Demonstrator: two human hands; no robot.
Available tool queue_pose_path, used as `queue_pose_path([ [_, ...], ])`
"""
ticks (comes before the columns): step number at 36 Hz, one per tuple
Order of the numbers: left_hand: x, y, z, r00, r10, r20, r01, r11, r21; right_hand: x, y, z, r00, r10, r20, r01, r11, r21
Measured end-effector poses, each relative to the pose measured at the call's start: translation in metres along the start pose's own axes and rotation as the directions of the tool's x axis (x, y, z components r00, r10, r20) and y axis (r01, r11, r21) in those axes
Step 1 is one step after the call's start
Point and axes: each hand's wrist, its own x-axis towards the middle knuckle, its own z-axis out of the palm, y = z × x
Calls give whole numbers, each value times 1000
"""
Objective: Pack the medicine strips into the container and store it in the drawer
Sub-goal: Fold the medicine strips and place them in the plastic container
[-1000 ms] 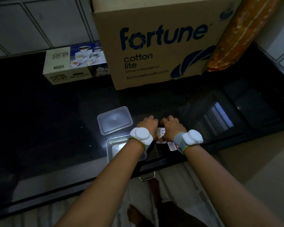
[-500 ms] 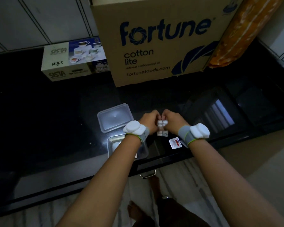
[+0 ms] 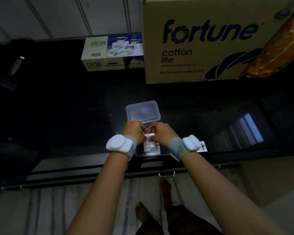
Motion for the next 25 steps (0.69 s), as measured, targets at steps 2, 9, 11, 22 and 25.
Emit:
queue_pose_path([
  [2, 1, -5, 4, 1000, -10, -18, 11, 999, 51, -1, -2, 8, 1000, -4, 10, 4, 998, -59],
  [9, 4, 1, 1, 998, 37, -47, -29, 988, 151, -7, -8, 6, 1000, -26, 5, 27, 989, -147],
  [11, 5, 10, 0, 995, 82, -59, -69, 980, 185, -11, -8, -2, 999, -28, -39, 22, 990, -139],
  [22, 10, 99, 55, 952, 271, 143, -300, 919, 256, -38, 62, -65, 962, 223, -156, -241, 964, -108],
  [25, 11, 113, 83, 933, 272, 234, -333, 899, 284, -45, 89, -70, 941, 309, -135, -326, 937, -123],
])
